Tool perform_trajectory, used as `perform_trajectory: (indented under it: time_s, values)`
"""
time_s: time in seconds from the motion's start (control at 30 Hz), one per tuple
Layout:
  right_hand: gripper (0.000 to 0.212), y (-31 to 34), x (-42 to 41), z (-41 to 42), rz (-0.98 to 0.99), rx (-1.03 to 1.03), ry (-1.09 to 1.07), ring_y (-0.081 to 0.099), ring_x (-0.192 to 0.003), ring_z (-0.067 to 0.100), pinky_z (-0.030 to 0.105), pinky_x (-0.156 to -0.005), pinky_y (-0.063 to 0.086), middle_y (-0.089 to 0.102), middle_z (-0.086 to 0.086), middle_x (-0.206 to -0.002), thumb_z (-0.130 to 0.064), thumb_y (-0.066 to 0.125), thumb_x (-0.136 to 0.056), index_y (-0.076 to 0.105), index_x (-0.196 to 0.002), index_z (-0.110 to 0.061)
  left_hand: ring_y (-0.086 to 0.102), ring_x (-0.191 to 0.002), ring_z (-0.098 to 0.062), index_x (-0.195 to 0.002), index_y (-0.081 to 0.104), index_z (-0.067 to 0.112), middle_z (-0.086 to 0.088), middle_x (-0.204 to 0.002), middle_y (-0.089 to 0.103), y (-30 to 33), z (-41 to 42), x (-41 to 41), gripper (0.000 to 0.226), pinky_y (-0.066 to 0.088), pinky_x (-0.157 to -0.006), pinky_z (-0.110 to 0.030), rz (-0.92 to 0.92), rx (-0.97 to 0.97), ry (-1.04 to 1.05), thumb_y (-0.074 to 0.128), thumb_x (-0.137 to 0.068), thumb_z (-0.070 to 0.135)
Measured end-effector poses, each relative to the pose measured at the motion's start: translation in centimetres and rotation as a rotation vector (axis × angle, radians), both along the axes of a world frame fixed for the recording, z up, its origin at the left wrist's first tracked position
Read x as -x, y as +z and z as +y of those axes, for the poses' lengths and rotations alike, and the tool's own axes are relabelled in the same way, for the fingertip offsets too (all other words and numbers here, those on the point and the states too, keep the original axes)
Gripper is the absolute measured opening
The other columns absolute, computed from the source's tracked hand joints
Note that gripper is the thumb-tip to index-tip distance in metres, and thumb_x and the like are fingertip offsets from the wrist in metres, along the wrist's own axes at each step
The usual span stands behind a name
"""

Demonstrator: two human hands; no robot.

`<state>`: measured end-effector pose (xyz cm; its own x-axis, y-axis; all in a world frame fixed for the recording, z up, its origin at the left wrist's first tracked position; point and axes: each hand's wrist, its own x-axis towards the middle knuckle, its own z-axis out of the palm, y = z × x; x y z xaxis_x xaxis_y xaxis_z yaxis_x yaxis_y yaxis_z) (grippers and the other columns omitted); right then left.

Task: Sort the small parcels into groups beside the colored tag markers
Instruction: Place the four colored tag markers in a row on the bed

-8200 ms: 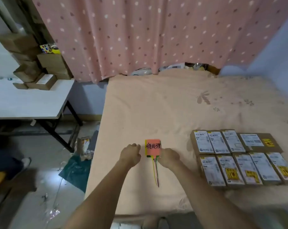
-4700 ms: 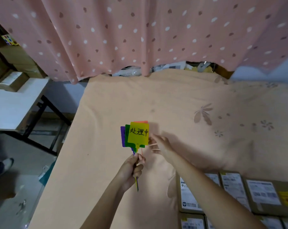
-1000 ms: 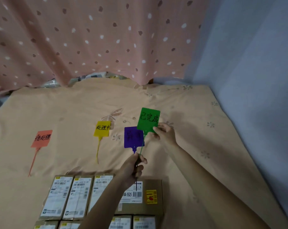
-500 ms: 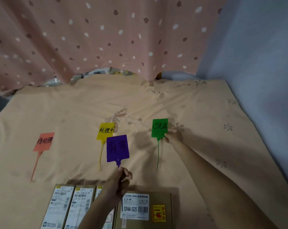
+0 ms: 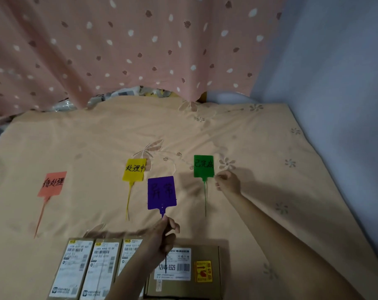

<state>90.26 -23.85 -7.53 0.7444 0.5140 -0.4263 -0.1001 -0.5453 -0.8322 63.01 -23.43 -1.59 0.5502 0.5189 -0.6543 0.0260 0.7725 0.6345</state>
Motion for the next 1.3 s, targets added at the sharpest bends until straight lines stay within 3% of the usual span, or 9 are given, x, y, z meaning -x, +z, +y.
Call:
perform_trajectory:
  time_s: [0.2, 0.33, 0.47, 0.6, 0.8, 0.93, 1.03, 1.23, 1.3]
  values:
    - [0.024, 7.6, 3.7, -5.7, 0.376, -0.228, 0.262, 0.068, -0.070, 0.017, 0.024, -0.059, 0.055, 0.071, 0.005, -0.083, -0.022, 0.068, -0.089, 0.067, -0.105, -0.003, 0.025, -0.044, -0.008, -0.076, 0.051, 0.012, -0.003, -0.069, 0.057, 2.2, -2.8, -7.1, 0.040, 0.019, -0.038, -0.019, -0.050, 0.000, -0.161, 0.031, -0.104, 0.033]
    - [0.007, 8.4, 2.8, -9.1, 0.298, -0.343, 0.138, 0.067, -0.068, 0.018, 0.025, -0.061, 0.058, 0.068, 0.009, -0.076, -0.003, 0.065, -0.088, 0.066, -0.095, -0.003, 0.024, -0.043, -0.007, -0.073, 0.052, 0.013, -0.003, -0.068, 0.058, 2.7, -6.0, -11.6, 0.042, 0.017, -0.037, -0.018, -0.072, 0.022, -0.215, 0.033, -0.104, 0.036]
    - [0.022, 8.4, 0.3, -11.5, 0.277, -0.356, 0.022, 0.068, -0.063, 0.014, 0.023, -0.059, 0.058, 0.070, 0.011, -0.079, 0.003, 0.065, -0.086, 0.063, -0.107, -0.004, 0.026, -0.042, -0.007, -0.074, 0.053, 0.011, -0.004, -0.069, 0.061, 2.5, -8.3, -14.6, 0.042, 0.020, -0.036, -0.017, -0.048, 0.045, -0.224, 0.034, -0.103, 0.035]
    - [0.030, 8.6, -4.1, -12.5, 0.253, -0.391, -0.125, 0.067, -0.063, 0.017, 0.023, -0.059, 0.059, 0.070, 0.015, -0.083, 0.003, 0.067, -0.086, 0.058, -0.113, -0.006, 0.053, -0.061, -0.014, -0.093, 0.057, 0.008, -0.008, -0.093, 0.070, 1.8, -10.0, -16.5, 0.028, 0.039, -0.053, -0.022, 0.012, -0.002, -0.221, 0.037, -0.103, 0.025]
    - [0.036, 5.9, -12.7, -12.7, 0.175, -0.278, -0.214, 0.063, -0.057, 0.015, 0.021, -0.051, 0.054, 0.065, 0.011, -0.075, 0.008, 0.060, -0.086, 0.057, -0.121, -0.002, 0.061, -0.101, -0.026, -0.106, 0.058, 0.007, -0.012, -0.117, 0.066, 0.1, -9.7, -15.4, 0.018, 0.045, -0.081, -0.034, 0.079, -0.015, -0.166, 0.046, -0.099, 0.018]
    - [0.044, 2.6, -17.8, -13.3, 0.132, -0.129, -0.284, 0.056, -0.037, 0.003, 0.017, -0.041, 0.049, 0.063, 0.015, -0.079, 0.013, 0.053, -0.086, 0.054, -0.128, 0.000, 0.063, -0.101, -0.027, -0.104, 0.060, 0.005, -0.015, -0.116, 0.067, -0.8, -7.5, -13.4, 0.020, 0.045, -0.082, -0.035, 0.079, -0.010, -0.119, 0.044, -0.099, 0.017]
    - [0.048, 0.7, -19.9, -13.7, 0.108, -0.027, -0.279, 0.057, -0.048, 0.012, 0.020, -0.047, 0.051, 0.062, 0.017, -0.095, 0.014, 0.049, -0.087, 0.054, -0.132, -0.002, 0.062, -0.102, -0.028, -0.105, 0.059, 0.004, -0.015, -0.115, 0.067, -1.3, -5.8, -12.2, 0.020, 0.046, -0.083, -0.036, 0.086, -0.014, -0.089, 0.042, -0.099, 0.014]
    - [0.049, -1.2, -19.8, -13.7, 0.037, 0.055, -0.209, 0.056, -0.035, 0.001, 0.013, -0.041, 0.047, 0.063, 0.002, -0.063, 0.021, 0.041, -0.085, 0.056, -0.126, 0.001, 0.063, -0.097, -0.025, -0.099, 0.059, 0.005, -0.011, -0.106, 0.068, -1.2, -3.9, -11.6, 0.021, 0.045, -0.080, -0.033, 0.110, -0.041, -0.063, 0.039, -0.099, 0.010]
    - [0.048, -1.2, -19.6, -13.8, 0.044, 0.062, -0.199, 0.066, -0.056, 0.005, 0.018, -0.052, 0.050, 0.064, 0.008, -0.081, 0.014, 0.048, -0.086, 0.056, -0.126, -0.009, 0.063, -0.096, -0.024, -0.098, 0.060, 0.006, -0.010, -0.103, 0.069, -1.3, -3.7, -11.5, 0.021, 0.045, -0.079, -0.032, 0.107, -0.048, -0.052, 0.040, -0.099, 0.011]
